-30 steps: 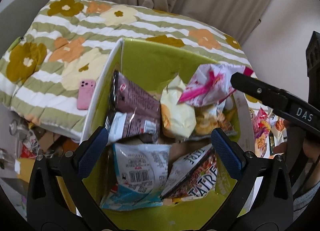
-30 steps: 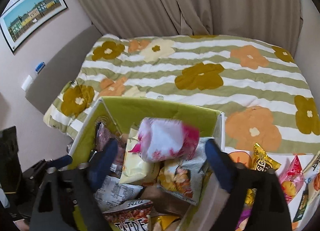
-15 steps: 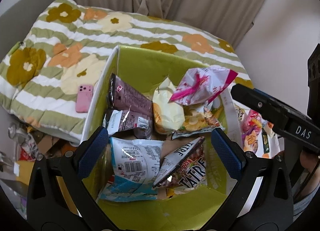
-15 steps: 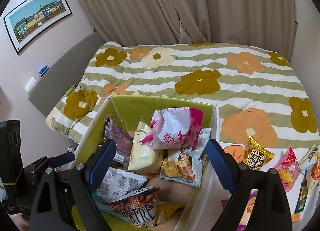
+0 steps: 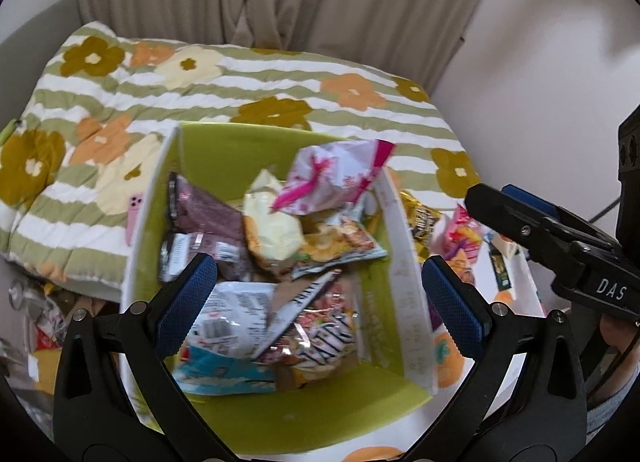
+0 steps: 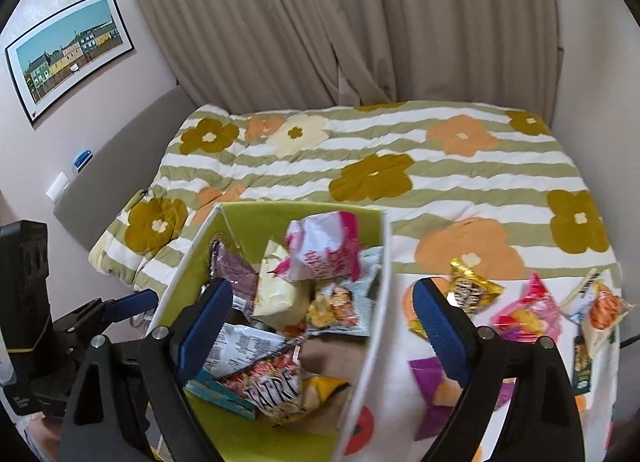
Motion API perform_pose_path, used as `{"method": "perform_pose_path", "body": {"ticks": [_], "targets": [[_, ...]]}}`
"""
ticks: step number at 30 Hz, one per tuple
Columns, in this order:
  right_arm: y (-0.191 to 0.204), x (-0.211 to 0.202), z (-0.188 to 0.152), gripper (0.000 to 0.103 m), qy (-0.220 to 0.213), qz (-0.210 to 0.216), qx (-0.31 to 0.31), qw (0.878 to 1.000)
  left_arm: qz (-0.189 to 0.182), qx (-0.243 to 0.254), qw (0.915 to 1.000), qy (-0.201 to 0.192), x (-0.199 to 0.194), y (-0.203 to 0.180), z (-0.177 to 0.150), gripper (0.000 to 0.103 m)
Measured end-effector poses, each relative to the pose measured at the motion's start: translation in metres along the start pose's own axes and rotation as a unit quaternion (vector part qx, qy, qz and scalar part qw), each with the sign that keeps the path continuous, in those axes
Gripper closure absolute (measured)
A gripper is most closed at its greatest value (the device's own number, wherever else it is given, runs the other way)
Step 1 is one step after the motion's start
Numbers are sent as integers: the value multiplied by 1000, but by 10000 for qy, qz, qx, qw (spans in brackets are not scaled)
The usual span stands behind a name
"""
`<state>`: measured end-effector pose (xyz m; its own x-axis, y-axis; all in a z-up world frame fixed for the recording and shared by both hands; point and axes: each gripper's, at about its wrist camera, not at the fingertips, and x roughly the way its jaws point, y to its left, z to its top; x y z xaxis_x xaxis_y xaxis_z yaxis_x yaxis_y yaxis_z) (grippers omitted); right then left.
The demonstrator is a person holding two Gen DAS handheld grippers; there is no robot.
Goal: Organize snacks
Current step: 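Withdraw both tools from the box toward the remaining bags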
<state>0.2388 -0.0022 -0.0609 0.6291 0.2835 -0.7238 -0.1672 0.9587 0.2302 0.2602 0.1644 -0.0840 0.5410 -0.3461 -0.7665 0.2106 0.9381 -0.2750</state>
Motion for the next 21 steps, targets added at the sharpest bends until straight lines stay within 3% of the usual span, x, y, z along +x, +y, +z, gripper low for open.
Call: {"method": "perform_pose_path", "body": {"ticks": [10, 21], "targets": [[-66, -56, -13, 13, -401, -161, -121, 9990, -8, -23, 9998, -202, 5, -72, -9, 1], [-171, -71, -18, 13, -223, -3, -336, 9992, 111, -310, 9995, 3, 51, -171, -42, 1]]}}
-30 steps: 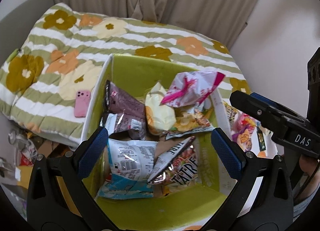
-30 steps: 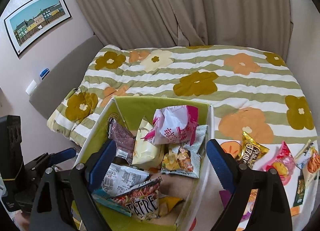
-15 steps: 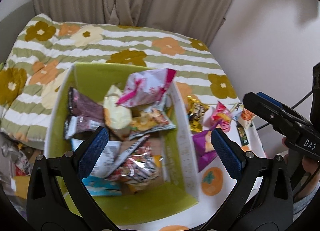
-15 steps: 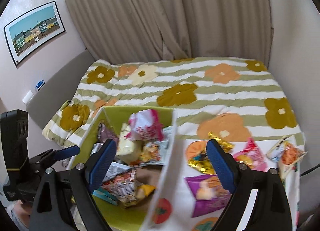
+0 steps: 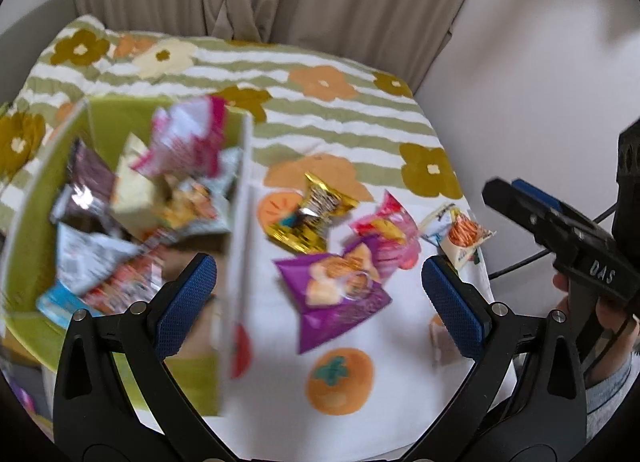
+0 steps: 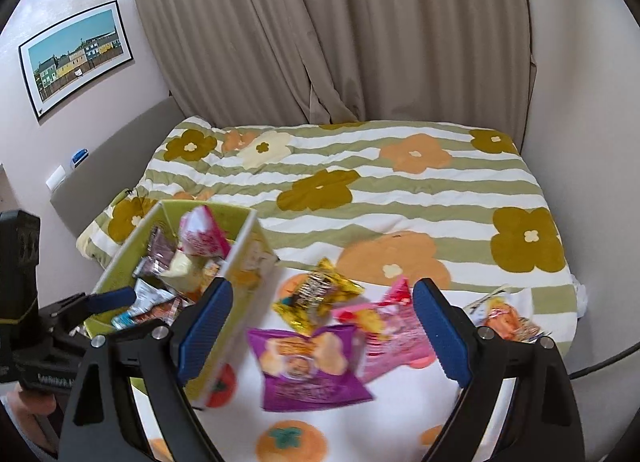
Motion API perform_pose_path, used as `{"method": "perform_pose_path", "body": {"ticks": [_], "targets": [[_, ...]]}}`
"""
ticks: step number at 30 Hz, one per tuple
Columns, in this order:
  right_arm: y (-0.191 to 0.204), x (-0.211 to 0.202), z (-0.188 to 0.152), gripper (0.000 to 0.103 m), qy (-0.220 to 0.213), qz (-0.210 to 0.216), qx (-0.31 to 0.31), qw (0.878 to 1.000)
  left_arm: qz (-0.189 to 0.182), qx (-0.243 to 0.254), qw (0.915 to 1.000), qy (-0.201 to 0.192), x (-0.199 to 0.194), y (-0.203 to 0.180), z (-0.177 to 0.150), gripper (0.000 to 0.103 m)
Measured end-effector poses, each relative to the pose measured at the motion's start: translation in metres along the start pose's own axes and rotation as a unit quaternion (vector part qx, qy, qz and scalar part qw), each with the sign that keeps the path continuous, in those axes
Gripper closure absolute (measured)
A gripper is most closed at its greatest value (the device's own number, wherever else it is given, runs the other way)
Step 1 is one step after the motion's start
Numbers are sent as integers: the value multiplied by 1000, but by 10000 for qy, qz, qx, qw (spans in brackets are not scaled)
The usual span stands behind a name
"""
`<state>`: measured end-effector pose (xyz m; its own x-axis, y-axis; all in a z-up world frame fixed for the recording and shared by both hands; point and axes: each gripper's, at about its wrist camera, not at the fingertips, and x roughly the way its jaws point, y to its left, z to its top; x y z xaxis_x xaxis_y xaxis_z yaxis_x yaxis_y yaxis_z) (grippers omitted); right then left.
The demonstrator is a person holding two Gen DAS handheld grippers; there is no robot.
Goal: Organize snacks
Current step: 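Withdraw both tools from the box toward the remaining bags, then grasp the purple chips bag with the left tool while the right tool grasps the pink candy bag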
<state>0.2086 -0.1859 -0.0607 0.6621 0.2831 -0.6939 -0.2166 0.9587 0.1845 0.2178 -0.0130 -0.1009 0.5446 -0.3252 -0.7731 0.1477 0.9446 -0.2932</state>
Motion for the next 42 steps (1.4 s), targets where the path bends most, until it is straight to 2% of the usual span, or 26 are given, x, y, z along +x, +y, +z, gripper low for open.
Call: {"method": "perform_pose_path", "body": {"ticks": [6, 13, 24, 32, 36, 42], "targets": [[-43, 21, -9, 13, 309, 200, -150, 9992, 243, -422, 9986, 223, 49, -26, -29, 1], [-72, 60, -23, 13, 746, 476, -343, 9955, 473, -882, 9940, 439, 96, -28, -47, 1], [-86, 126, -36, 13, 1564, 442, -924, 9824, 1227, -960, 9851, 724, 153, -32, -54, 1], [-82, 157, -43, 13, 2038, 495, -1375, 9681, 1277, -1058, 9828, 811, 173, -30, -57, 1], [-77, 165, -45, 13, 2149, 528, -1469, 9641, 1162, -1106, 9833, 865, 178, -25, -59, 2], [-75, 175, -46, 13, 2258, 521, -1377, 9630, 1068, -1003, 9858, 816, 176, -20, -62, 12]]}}
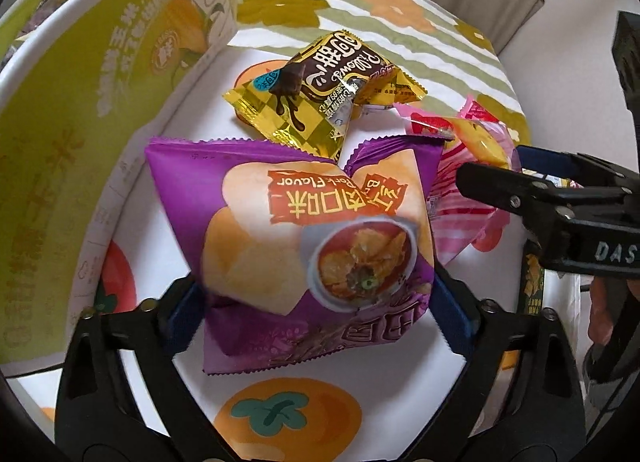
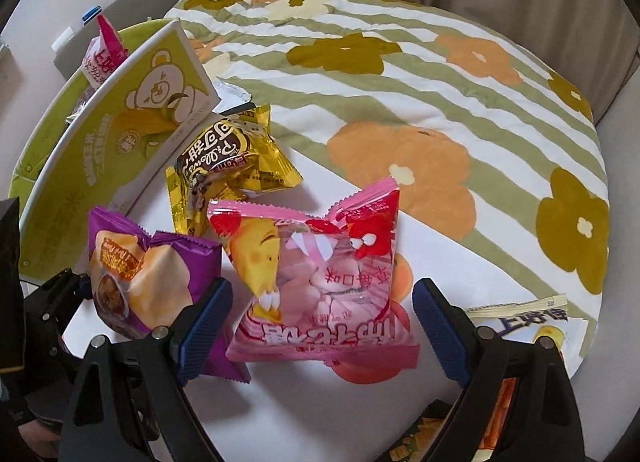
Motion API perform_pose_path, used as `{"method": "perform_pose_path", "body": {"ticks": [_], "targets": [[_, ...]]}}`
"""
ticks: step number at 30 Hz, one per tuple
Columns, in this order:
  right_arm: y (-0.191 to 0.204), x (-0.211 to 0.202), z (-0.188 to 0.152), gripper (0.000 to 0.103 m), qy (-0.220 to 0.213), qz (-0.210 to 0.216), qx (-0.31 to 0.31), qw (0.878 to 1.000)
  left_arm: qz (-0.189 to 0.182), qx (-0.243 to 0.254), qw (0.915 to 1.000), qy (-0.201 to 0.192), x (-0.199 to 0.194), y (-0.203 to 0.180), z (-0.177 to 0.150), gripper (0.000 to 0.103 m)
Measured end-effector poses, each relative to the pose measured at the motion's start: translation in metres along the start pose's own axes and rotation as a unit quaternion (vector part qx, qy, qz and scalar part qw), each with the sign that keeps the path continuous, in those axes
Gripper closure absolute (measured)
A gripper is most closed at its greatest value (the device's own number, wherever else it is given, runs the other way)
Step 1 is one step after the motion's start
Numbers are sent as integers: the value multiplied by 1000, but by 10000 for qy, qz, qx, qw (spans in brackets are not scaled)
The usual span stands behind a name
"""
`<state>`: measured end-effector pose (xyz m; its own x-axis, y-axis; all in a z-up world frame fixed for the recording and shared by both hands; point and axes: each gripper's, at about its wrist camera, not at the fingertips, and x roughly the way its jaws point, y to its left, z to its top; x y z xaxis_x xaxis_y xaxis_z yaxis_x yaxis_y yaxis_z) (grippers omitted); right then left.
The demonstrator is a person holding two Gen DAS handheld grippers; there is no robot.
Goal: Organize snacks
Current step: 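Grasp the purple chips bag with the left tool while the right tool grasps the pink candy bag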
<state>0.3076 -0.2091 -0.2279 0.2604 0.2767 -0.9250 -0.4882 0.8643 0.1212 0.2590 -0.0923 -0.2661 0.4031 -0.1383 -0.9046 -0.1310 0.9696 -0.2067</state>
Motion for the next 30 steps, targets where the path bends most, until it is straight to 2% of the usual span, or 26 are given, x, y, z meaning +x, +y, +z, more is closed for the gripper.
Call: {"method": "perform_pose_path", "body": {"ticks": [2, 4, 15, 17, 18, 19, 24, 30], "targets": [[1, 3, 1, 13, 24, -10, 11, 10000, -4, 44, 10000, -22, -2, 3, -1, 20], [3, 7, 2, 13, 55, -29, 5, 10000, -43, 55, 10000, -38, -4, 5, -2, 22], [6, 14, -4, 14, 89, -60, 24, 9999, 49, 128, 9999, -73, -16, 14, -8, 29], [6, 16, -7, 22, 100, -65, 41, 9999, 55, 133, 9999, -70, -18, 15, -10, 29], [7, 17, -8, 32, 114, -71, 31, 9999, 55, 142, 9999, -77, -19, 16, -11, 29], [7, 18, -10, 34, 119, -85, 20, 9999, 49, 153, 9998, -85, -21, 17, -11, 29], [9, 11, -17, 43, -11, -183, 88, 9998, -8, 253, 9996, -137, -30, 14, -15, 30], [15, -20, -25, 44, -283, -227, 342, 9988, -243, 403, 9986, -253, -54, 8, -17, 30]]}}
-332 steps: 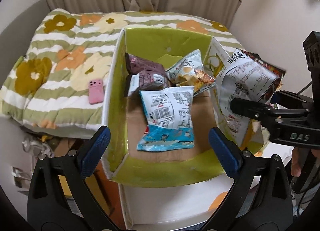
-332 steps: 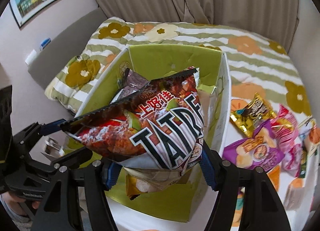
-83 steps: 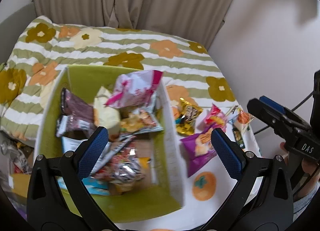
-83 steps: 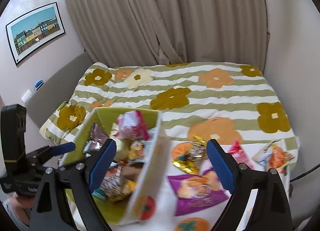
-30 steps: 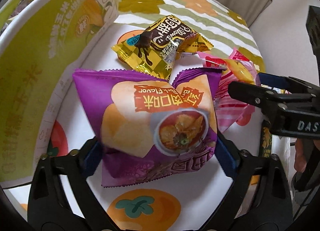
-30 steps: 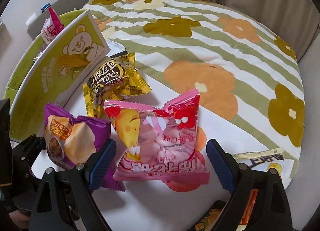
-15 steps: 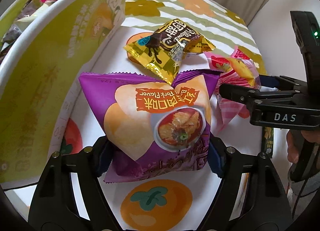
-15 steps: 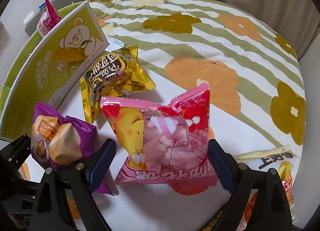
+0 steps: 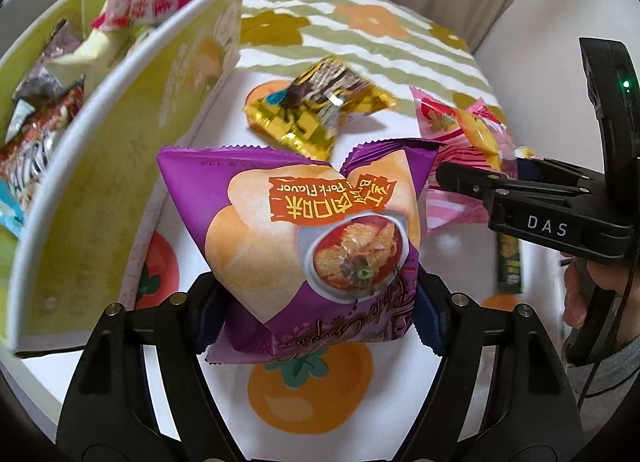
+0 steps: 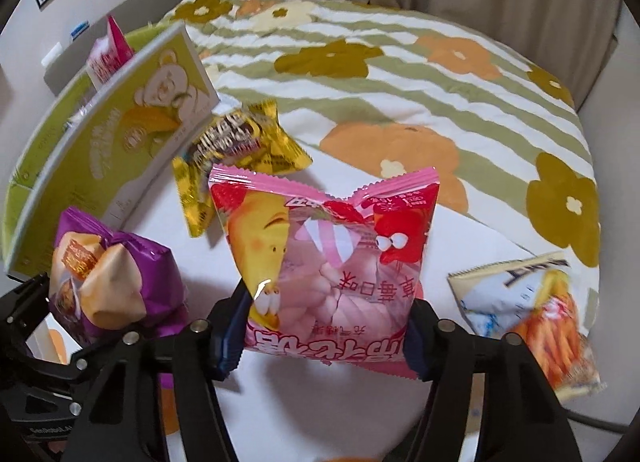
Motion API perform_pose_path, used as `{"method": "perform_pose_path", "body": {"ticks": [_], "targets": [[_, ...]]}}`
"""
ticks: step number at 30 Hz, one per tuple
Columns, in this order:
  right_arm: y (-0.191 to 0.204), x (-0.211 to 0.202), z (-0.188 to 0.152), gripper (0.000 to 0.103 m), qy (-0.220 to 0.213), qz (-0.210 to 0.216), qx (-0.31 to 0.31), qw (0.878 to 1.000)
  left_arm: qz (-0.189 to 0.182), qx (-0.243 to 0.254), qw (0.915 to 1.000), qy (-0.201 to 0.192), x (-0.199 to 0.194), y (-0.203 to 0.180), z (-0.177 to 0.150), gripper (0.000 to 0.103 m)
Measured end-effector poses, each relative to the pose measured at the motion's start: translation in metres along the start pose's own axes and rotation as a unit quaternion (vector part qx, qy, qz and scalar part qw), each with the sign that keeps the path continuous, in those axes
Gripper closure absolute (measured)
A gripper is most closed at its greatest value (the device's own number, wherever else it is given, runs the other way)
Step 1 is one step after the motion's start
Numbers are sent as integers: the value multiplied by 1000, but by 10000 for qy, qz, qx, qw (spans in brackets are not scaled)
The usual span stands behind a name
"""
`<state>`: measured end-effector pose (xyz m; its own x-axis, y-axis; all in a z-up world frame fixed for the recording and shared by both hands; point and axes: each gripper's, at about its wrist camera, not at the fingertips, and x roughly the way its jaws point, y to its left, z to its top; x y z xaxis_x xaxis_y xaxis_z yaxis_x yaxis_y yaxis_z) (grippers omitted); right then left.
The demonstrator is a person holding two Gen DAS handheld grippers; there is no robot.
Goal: Organize snacks
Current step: 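Grasp the purple chips bag with the left tool while the right tool grasps the pink candy bag, then carry both bags into the green box and open both tools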
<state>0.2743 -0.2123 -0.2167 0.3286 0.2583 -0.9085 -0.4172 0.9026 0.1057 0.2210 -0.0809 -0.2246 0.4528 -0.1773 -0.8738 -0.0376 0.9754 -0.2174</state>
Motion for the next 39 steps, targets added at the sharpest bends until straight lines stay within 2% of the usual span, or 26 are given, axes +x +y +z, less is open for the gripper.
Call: {"method": "perform_pose_path", "body": {"ticks": [5, 9, 14, 20, 27, 32, 36, 39], "targets": [[8, -46, 6, 44, -290, -52, 188, 9994, -255, 161, 9991, -303, -46, -1, 13, 30], [23, -83, 16, 44, -604, -16, 220, 9979, -307, 210, 9974, -616, -86, 13, 31, 30], [57, -115, 34, 44, -997, 89, 260, 9946, -166, 307, 9951, -924, -127, 50, 59, 30], [111, -128, 62, 44, -1294, 247, 260, 9909, -40, 366, 9937, -1062, -157, 106, 90, 30], [174, -117, 99, 44, -1429, 378, 283, 9886, 94, 358, 9950, -932, -157, 180, 122, 30], [208, -95, 119, 44, -1301, 356, 370, 9902, -22, 445, 9967, -685, -137, 221, 145, 30], [224, -82, 127, 44, -1164, 267, 574, 9912, -207, 576, 9971, -457, -122, 239, 155, 27], [233, -72, 129, 44, -1053, 151, 790, 9912, -416, 613, 9969, -270, -109, 247, 161, 13]]}}
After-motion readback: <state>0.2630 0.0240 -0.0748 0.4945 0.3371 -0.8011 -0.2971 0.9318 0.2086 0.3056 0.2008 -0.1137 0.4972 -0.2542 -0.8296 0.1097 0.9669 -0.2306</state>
